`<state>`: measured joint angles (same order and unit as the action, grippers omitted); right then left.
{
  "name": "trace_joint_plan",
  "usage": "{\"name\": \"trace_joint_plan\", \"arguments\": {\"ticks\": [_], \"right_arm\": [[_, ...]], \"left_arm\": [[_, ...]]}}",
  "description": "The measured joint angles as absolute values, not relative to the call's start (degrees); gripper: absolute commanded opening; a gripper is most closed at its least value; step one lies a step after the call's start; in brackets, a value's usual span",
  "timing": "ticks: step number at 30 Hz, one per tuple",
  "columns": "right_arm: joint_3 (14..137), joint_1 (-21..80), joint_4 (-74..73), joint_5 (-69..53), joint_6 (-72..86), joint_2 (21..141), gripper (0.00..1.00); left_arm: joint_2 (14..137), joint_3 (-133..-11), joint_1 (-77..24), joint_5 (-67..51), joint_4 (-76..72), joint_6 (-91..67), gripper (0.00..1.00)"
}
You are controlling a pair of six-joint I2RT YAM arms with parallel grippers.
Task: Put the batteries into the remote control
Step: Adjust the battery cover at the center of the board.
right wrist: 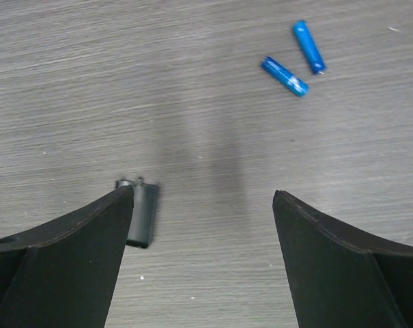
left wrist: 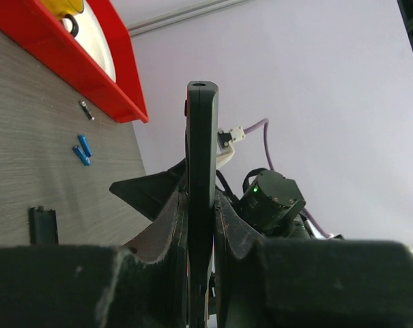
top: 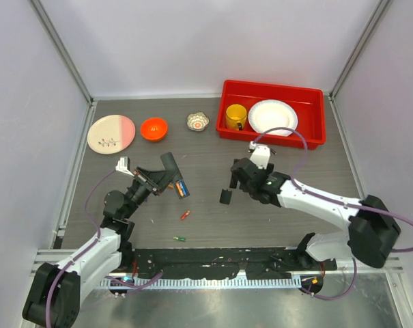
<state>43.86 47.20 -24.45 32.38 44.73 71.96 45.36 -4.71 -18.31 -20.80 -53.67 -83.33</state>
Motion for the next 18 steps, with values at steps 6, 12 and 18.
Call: {"name": "trace_joint_plan", "arguments": {"ticks": [6, 12, 18], "right_arm": [[54.85, 51.75, -25.50, 34.68, 43.46, 85.73, 0.86], [53.04, 52.64, -23.14, 31.59, 42.35, 88.01, 0.93], [52.53, 52.27, -22.02, 28.29, 40.91, 90.39, 0.67]], "left_arm": [[45.36, -4.05, -18.37, -21.04, -52.42, -83.33, 0.00], [45.36, -3.92, -18.37, -21.12, -51.94, -83.37, 0.00], [44.95, -3.88, -18.44, -21.58, -51.53, -83.33, 0.00]]}}
